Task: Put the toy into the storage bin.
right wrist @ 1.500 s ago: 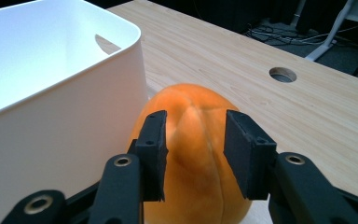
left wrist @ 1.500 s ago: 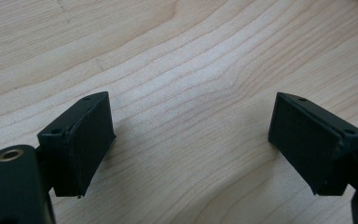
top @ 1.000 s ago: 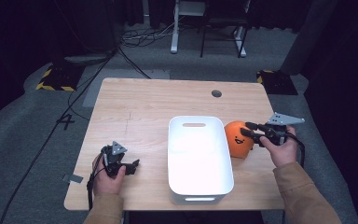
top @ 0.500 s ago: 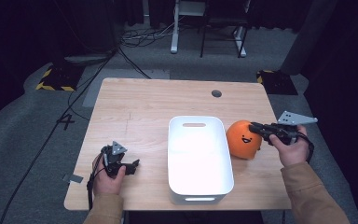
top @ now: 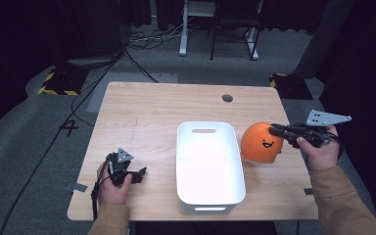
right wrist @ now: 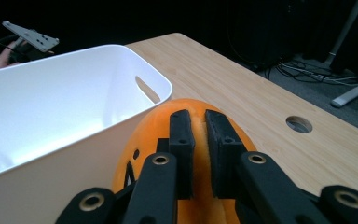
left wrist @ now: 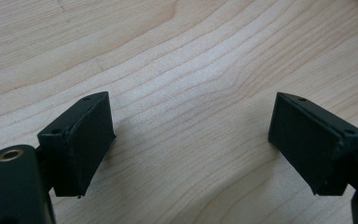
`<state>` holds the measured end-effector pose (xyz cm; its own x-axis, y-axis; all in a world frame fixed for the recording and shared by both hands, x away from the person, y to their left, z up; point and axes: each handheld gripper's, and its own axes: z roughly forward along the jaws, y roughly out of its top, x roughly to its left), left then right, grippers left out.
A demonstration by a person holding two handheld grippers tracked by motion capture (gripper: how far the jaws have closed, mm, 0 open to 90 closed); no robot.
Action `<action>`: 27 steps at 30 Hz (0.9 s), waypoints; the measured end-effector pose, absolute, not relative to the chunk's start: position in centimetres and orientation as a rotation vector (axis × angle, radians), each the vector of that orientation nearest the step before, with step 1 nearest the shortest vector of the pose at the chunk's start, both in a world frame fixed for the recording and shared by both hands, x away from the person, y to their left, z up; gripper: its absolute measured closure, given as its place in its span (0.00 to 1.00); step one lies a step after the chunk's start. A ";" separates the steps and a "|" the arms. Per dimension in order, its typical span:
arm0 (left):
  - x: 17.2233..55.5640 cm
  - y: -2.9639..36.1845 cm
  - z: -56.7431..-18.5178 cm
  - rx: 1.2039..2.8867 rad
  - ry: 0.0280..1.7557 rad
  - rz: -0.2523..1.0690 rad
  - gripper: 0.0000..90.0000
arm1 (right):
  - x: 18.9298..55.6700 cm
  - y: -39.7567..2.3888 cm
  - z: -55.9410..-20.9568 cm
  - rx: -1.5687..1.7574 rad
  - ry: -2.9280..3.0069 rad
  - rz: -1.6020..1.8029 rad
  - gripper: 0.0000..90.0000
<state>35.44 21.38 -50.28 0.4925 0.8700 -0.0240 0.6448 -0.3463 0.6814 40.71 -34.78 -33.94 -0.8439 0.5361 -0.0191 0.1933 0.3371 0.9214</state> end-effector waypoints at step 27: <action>35.4 21.4 -50.3 2.104 1.241 0.460 0.16 | 39.6 -34.2 -28.1 0.568 2.266 1.549 0.91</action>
